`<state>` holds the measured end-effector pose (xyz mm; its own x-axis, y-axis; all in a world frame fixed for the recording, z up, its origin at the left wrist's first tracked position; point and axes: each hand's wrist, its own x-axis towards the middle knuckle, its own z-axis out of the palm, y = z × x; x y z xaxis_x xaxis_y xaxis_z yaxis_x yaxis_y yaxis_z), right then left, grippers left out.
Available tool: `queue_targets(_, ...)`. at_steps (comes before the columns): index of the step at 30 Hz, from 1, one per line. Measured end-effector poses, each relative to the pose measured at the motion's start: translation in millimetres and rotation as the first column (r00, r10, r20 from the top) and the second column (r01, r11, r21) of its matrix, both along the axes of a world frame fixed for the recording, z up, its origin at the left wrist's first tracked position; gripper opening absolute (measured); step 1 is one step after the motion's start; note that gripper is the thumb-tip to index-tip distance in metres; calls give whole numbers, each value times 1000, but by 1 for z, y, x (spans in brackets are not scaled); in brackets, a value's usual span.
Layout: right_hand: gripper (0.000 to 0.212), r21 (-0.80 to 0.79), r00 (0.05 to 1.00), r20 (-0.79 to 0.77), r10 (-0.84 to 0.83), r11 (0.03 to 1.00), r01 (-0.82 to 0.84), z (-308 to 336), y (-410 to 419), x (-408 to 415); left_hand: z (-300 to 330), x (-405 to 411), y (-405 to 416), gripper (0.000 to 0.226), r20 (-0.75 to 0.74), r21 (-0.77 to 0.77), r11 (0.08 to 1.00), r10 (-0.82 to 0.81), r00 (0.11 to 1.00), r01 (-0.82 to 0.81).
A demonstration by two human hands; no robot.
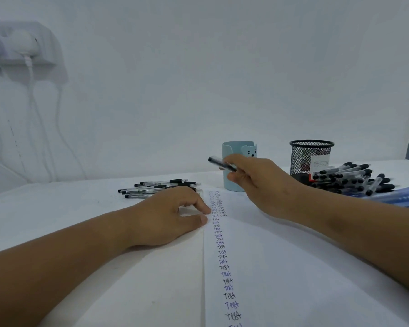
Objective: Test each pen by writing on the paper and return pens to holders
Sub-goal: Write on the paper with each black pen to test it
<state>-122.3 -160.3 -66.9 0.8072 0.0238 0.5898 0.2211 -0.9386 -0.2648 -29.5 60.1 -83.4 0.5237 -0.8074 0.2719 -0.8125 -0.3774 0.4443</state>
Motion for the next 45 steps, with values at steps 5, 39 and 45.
queue_targets(5, 20, -44, 999, 29, 17, 999, -16, -2, -4, 0, 0, -2, 0, 13, 17, -9, 1000, 6, 1000, -6)
queue_targets(39, 48, -181, 823, -278, -495, 869, 461, 80, -134, -74, -8, -16, -12, 23, 140, -221, 975, 38, 989, -6)
queue_targets(45, 39, -232, 927, -163, -337, 926, 296, 67, -57, -51, -2, -10, -9, 27, 122, -143, 988, 67, 990, -49)
